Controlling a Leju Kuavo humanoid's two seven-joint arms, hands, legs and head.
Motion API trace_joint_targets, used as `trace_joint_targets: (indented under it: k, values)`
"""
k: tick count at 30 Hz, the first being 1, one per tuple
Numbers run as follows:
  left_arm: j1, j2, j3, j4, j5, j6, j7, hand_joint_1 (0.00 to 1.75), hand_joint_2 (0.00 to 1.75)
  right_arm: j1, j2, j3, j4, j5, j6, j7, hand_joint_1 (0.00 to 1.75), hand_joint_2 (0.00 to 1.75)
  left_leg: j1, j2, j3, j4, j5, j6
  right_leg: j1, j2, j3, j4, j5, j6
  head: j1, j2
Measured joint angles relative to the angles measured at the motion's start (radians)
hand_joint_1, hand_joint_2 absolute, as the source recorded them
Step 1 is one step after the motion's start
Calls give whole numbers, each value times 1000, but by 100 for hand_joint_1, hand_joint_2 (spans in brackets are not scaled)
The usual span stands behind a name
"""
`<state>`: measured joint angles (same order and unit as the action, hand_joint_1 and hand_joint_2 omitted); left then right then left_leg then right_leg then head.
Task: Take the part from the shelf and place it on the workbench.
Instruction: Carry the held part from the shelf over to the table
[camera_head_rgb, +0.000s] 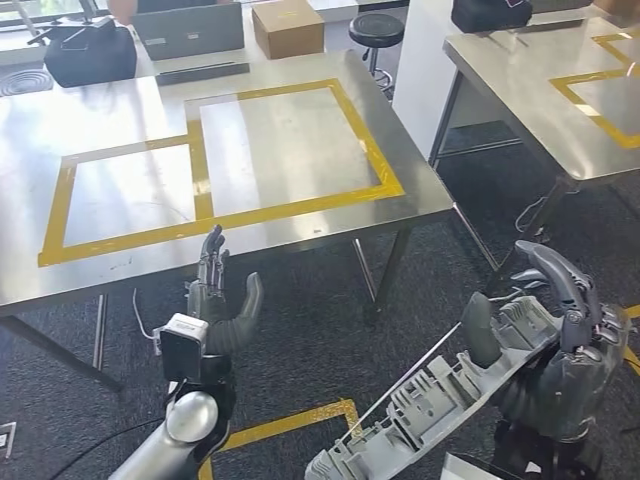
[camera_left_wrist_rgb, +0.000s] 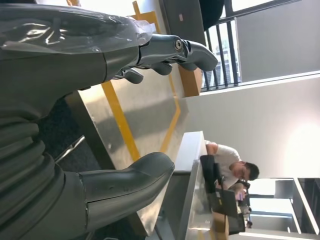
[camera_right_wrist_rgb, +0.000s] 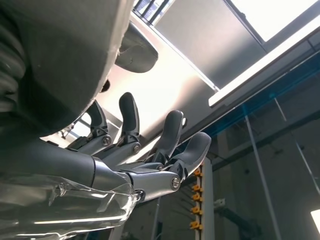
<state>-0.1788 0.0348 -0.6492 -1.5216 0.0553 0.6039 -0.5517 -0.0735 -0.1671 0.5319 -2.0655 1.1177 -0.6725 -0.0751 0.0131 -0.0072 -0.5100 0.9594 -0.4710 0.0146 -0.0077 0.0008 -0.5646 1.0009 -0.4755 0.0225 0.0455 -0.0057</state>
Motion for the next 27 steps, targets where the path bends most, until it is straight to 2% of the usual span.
trace_joint_targets:
  k: [1,3,5,6,7,9,10,11,12,14,15,16,17,19,20,21,22,23,24,25,26,27]
  values:
    - [0,-1,0,1,0,0,0,0,175,2,0,0,-1,0,0,0,175,175,-2,-1,6,-1,-5,-7,2,-2,3,-24,16,-7,3,0]
    - [-1,-4,0,1,-1,0,-1,0,175,3,0,0,-3,0,0,0,175,175,-5,-1,14,2,-9,-20,2,0,14,-31,11,-22,2,0]
    - [-2,-4,-1,1,-1,0,-2,0,175,3,0,0,-6,0,0,0,175,175,-5,0,6,37,-18,-31,-2,4,39,-38,16,-34,-5,0]
    - [-3,-4,-1,1,-1,0,-2,0,175,3,0,0,-7,0,0,0,175,175,-4,1,-18,80,-29,-34,-3,5,53,-41,15,-38,-12,0]
    - [-3,-4,-1,2,-1,0,-2,0,175,3,0,0,-8,0,0,0,175,175,-4,1,-57,141,-45,-36,-3,6,59,-44,11,-40,-19,0]
    - [-1,-4,-1,2,-1,0,-2,0,175,4,0,0,-8,1,0,0,175,175,-5,1,-156,263,-87,-34,0,7,71,-47,-2,-44,-33,0]
    - [1,-3,-1,2,-1,-1,-2,0,175,4,0,0,-8,1,0,1,175,175,-6,1,-192,290,-101,-31,2,9,81,-49,-12,-45,-39,0]
    - [3,-3,-1,3,-1,-3,-2,0,175,4,0,0,-8,2,0,2,175,175,-8,1,-212,282,-99,-27,5,11,93,-49,-22,-46,-44,0]
    - [3,-3,-1,4,-1,-6,-2,0,175,4,0,0,-8,1,0,4,175,175,-10,1,-216,241,-74,-20,8,12,110,-49,-35,-47,-50,0]
    - [4,-2,-1,7,-2,-10,-2,0,175,4,0,0,-7,-2,0,9,175,175,-21,-2,-197,114,36,3,15,14,142,-50,-62,-47,-58,0]
    - [5,-2,-1,8,-2,-10,-2,0,175,3,0,0,-6,-3,0,10,175,175,-28,-4,-186,67,78,13,17,18,152,-51,-76,-44,-57,0]
    - [5,-1,-2,9,-2,-11,-1,0,175,3,0,0,-6,-5,0,12,175,175,-33,-7,-177,41,105,19,16,20,161,-54,-87,-40,-57,0]
    - [4,-1,-2,10,-2,-12,-2,0,175,3,0,0,-5,-7,0,13,175,175,-36,-10,-169,30,108,23,15,22,172,-54,-92,-34,-56,0]
    - [0,-2,-3,10,-3,-17,-2,0,175,2,-2,-1,-6,-12,0,20,175,175,-33,-11,-140,14,95,27,13,21,182,-42,-91,-24,-59,0]
    - [-2,-3,-3,10,-4,-20,-2,0,175,0,-3,-1,-6,-16,0,25,175,175,-29,-10,-122,5,88,30,14,18,174,-11,-85,-19,-58,0]
    - [-4,-4,-3,10,-4,-23,-2,0,175,-3,-6,-2,-7,-19,0,31,175,175,-26,-9,-103,0,80,32,13,15,147,36,-84,-13,-56,0]
    - [-5,-4,-3,11,-3,-26,-2,0,175,-6,-9,-2,-7,-22,0,37,175,175,-22,-8,-86,-4,70,33,10,11,107,97,-91,-7,-51,0]
    - [-6,-5,-3,11,-3,-28,-2,0,175,-8,-13,-2,-7,-26,0,42,175,175,-20,-7,-71,-6,58,34,8,9,59,161,-111,-1,-45,0]
    - [-8,-5,-4,12,-2,-31,-2,0,175,-10,-17,-2,-6,-32,0,47,175,175,-19,-6,-55,-7,45,34,4,9,12,211,-143,4,-40,0]
    - [-9,-5,-5,14,-1,-33,-2,0,175,-12,-21,-2,-6,-39,0,49,175,175,-16,-7,-37,-7,31,33,0,8,-28,237,-177,9,-35,0]
    - [-10,-5,-5,16,1,-35,-3,0,175,-15,-24,-1,-4,-48,0,51,175,175,-14,-8,-17,-7,15,32,-3,7,-57,236,-200,14,-31,0]
    - [-11,-6,-6,19,3,-33,-6,0,175,-20,-28,-1,-2,-59,0,51,175,175,-12,-9,5,-7,-2,29,-5,6,-73,207,-195,19,-26,0]
